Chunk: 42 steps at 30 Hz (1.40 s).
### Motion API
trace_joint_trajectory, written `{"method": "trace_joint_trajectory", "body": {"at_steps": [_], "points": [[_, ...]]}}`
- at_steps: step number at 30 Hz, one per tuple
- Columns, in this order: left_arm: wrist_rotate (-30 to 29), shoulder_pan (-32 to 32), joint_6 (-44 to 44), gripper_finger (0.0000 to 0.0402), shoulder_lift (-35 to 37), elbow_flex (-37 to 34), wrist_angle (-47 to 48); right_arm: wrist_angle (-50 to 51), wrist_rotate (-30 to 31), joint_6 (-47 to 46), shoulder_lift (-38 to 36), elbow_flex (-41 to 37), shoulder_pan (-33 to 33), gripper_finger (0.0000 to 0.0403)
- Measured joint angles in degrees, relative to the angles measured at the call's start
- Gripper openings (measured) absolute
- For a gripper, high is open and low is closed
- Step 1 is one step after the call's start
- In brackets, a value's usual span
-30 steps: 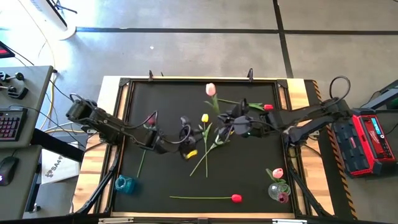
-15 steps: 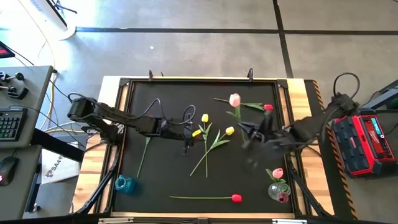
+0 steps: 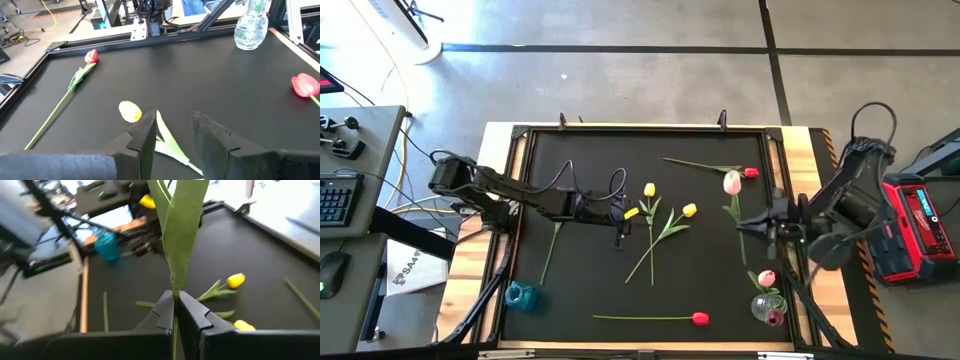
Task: Sort flowers into vase by color
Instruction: Put the pink flower into the transparent vase
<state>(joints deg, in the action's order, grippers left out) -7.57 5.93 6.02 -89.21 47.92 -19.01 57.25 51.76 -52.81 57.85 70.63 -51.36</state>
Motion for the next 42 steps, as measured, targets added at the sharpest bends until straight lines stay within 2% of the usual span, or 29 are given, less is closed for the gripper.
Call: {"method": "trace_joint_trajectory", "body": {"at_steps": [4, 8, 12, 16, 21, 31, 37, 42], "points": [[0.00, 0.00, -0.03, 0.0113, 0.00, 0.00, -0.41, 4.58, -5.08, -3.28, -1.04, 0.00, -3.75, 0.0000], [0.00, 0.00, -0.52, 0.0113, 0.00, 0.00, -0.39, 11.05, -9.97, -10.51, -1.25, 0.00, -6.76, 0.0000], [0.00, 0.00, -1.00, 0.0113, 0.00, 0.00, -0.58, 15.02, -11.77, -18.24, -1.30, 0.00, -9.84, 0.0000], [-0.22, -0.31, -1.38, 0.0113, 0.00, 0.00, -0.63, 14.67, -11.48, -21.15, -1.28, 0.00, -13.90, 0.0000], [-0.54, -0.70, -1.46, 0.0113, 0.00, 0.00, -0.63, 14.52, -7.57, -24.56, -0.13, 0.00, -20.28, 0.0000], [-0.57, -1.64, -2.85, 0.0113, 0.00, 0.00, -0.61, 14.30, 6.69, -26.88, 6.52, 0.00, -31.91, 0.0000], [-0.55, -1.66, -3.02, 0.0113, 0.00, 0.00, -0.80, 13.79, 12.65, -28.25, 10.74, 0.00, -35.19, 0.0000], [-0.61, -1.71, -2.99, 0.0113, 0.00, 0.00, -2.36, 13.48, 14.11, -28.25, 12.50, 0.00, -35.71, 0.0000]]}}
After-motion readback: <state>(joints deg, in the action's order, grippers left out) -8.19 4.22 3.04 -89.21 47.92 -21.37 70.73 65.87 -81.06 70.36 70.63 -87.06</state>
